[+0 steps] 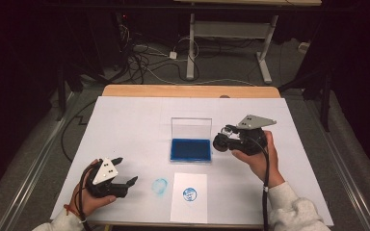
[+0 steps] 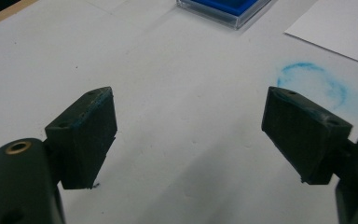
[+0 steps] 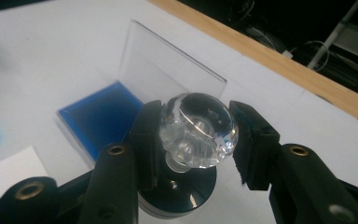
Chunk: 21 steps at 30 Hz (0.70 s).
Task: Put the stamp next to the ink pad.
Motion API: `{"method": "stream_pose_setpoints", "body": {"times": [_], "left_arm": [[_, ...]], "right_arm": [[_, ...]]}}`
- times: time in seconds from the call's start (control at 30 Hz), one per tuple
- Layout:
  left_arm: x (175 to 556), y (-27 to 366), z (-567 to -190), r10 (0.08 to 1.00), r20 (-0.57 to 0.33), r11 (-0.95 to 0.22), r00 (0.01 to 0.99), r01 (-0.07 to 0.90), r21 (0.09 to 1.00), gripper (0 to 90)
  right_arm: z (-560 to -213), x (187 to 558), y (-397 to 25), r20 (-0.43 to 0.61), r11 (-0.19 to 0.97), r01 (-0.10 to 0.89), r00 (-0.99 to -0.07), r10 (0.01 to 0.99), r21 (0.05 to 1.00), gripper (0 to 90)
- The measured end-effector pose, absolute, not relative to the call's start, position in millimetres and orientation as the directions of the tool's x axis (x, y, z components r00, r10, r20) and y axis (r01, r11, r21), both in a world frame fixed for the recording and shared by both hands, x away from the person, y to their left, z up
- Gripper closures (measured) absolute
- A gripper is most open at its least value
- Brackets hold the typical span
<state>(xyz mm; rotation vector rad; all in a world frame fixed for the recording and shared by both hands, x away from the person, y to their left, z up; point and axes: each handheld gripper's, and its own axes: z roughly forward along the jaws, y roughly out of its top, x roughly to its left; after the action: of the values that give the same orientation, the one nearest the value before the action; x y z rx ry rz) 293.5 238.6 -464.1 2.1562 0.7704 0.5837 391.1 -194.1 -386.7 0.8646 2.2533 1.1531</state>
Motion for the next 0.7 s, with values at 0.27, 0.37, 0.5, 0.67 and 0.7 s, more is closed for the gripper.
{"method": "stream_pose_setpoints", "body": {"times": [0.27,0.37,0.5,0.67,0.7], "left_arm": [[293.1,237.9,-464.6,0.681,0.156,-0.533,0.715,0.338,0.776,17.6],[293.2,237.9,-464.5,0.683,0.156,-0.532,0.714,0.339,0.776,17.6],[293.0,237.8,-464.9,0.680,0.159,-0.538,0.715,0.339,0.772,17.6],[292.8,237.8,-464.9,0.681,0.160,-0.538,0.714,0.340,0.771,17.6],[292.8,237.7,-464.9,0.681,0.162,-0.540,0.715,0.340,0.770,17.6]], "right_arm": [[-405.1,407.0,-196.5,-0.124,0.466,0.368,-0.663,0.739,0.805,57.1],[-412.7,409.3,-194.7,-0.147,0.490,0.371,-0.660,0.737,0.789,57.1],[-421.3,412.3,-194.4,-0.154,0.506,0.387,-0.657,0.738,0.771,57.1],[-428.3,413.7,-195.5,-0.151,0.513,0.400,-0.658,0.738,0.760,57.1],[-429.5,413.6,-195.3,-0.151,0.514,0.402,-0.659,0.737,0.758,57.1]]}}
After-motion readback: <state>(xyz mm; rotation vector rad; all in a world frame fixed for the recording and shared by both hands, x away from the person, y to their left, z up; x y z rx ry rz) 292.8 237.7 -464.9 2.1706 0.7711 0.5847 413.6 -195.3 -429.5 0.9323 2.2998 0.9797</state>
